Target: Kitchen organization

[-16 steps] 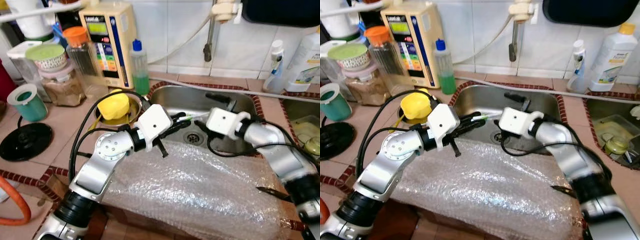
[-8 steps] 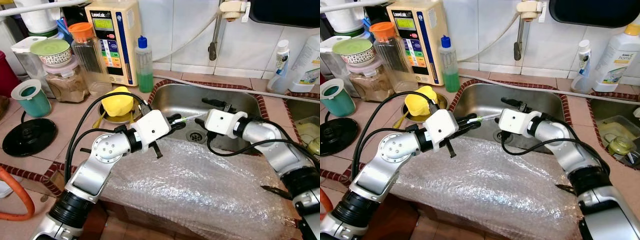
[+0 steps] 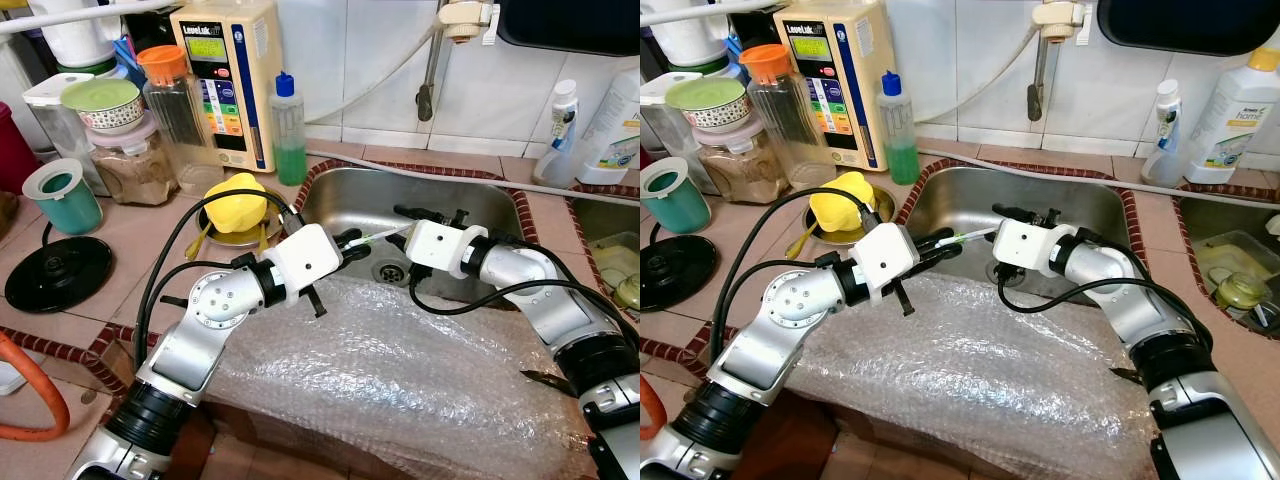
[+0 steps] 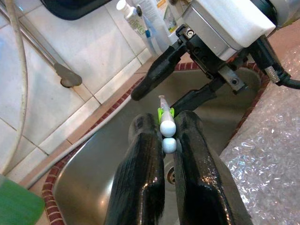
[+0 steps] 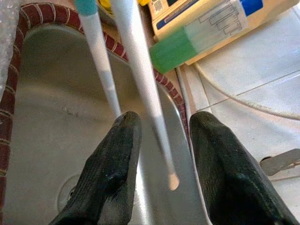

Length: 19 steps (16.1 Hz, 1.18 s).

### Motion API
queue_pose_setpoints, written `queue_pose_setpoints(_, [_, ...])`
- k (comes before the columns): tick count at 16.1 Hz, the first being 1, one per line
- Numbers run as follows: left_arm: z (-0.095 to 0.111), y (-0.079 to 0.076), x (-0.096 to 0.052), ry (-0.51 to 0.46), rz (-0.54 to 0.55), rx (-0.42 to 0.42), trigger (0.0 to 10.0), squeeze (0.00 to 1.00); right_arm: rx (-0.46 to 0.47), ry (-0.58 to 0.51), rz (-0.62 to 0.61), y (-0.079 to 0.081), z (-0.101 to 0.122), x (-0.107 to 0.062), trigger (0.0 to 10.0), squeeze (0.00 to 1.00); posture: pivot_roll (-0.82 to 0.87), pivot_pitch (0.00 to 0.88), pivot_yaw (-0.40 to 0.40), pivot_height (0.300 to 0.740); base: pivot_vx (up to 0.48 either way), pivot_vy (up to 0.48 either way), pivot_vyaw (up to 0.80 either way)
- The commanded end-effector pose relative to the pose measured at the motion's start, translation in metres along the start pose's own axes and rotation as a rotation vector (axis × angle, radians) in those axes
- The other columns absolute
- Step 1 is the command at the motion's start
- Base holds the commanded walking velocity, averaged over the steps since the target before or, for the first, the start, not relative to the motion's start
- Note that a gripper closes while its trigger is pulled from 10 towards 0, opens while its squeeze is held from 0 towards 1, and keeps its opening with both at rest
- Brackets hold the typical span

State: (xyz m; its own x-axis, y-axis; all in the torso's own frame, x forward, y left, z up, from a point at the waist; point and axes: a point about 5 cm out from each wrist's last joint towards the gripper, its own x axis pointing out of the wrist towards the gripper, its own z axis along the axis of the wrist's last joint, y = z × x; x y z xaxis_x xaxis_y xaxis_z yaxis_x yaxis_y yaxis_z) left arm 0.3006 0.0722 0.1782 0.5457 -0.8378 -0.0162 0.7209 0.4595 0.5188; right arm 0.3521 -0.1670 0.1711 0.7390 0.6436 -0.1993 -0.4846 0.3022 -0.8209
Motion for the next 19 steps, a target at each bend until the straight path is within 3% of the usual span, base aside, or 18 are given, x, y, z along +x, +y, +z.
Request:
queue_pose_setpoints(1, [0.002, 0.003, 0.002, -0.003, 0.005, 0.031, 2.8, 0.00, 0.006, -0.007, -0.010, -0.003, 0.000, -0.001, 0.0, 0.00, 0.00, 0.000, 0.051, 0.740, 0.000, 0.000, 0.00])
queue_pose_setpoints(4, [0.004, 0.003, 0.004, -0.014, -0.004, 0.038, 2.7, 0.00, 0.012, -0.006, -0.017, -0.004, 0.000, -0.002, 0.0, 0.00, 0.00, 0.000, 0.057, 0.740, 0.000, 0.000, 0.00])
queue_pose_setpoints(11, [0.000, 0.001, 0.008, -0.009, -0.029, 0.065, 3.5, 0.00, 0.018, -0.007, -0.029, -0.004, -0.001, -0.002, 0.0, 0.00, 0.00, 0.000, 0.066, 0.740, 0.000, 0.000, 0.00])
queue_pose_setpoints(13, [0.001, -0.001, 0.015, -0.020, -0.041, 0.075, 4.9, 0.00, 0.025, -0.006, -0.029, -0.002, -0.001, -0.001, 0.0, 0.00, 0.00, 0.000, 0.066, 0.740, 0.000, 0.000, 0.00])
queue_pose_setpoints(14, [0.002, -0.002, 0.019, -0.027, -0.049, 0.079, 9.1, 0.00, 0.022, 0.000, -0.031, -0.001, -0.002, 0.000, 0.0, 0.00, 0.00, 0.000, 0.069, 0.740, 0.000, 0.000, 0.00])
queue_pose_setpoints(15, [0.002, -0.003, 0.024, -0.035, -0.058, 0.073, 10.0, 0.00, 0.018, 0.012, -0.039, -0.002, -0.003, 0.000, 0.0, 0.00, 0.00, 0.000, 0.072, 0.740, 0.000, 0.000, 0.00])
queue_pose_setpoints(16, [0.002, -0.003, 0.026, -0.038, -0.062, 0.067, 10.0, 0.11, 0.017, 0.017, -0.043, -0.002, -0.003, 0.000, 0.0, 0.00, 0.00, 0.000, 0.073, 0.740, 0.000, 0.000, 0.00])
queue_pose_setpoints(17, [0.001, 0.001, 0.030, -0.053, -0.024, 0.032, 10.0, 1.00, 0.010, 0.061, -0.057, -0.003, -0.008, 0.001, 0.0, 0.00, -0.01, 0.000, 0.080, 0.740, 0.000, 0.000, 0.00])
queue_pose_setpoints(19, [0.001, 0.003, 0.031, -0.067, 0.009, 0.023, 10.0, 1.00, 0.003, 0.115, -0.072, -0.003, -0.015, 0.003, 0.0, 0.00, -0.01, 0.000, 0.085, 0.740, 0.000, 0.000, 0.00])
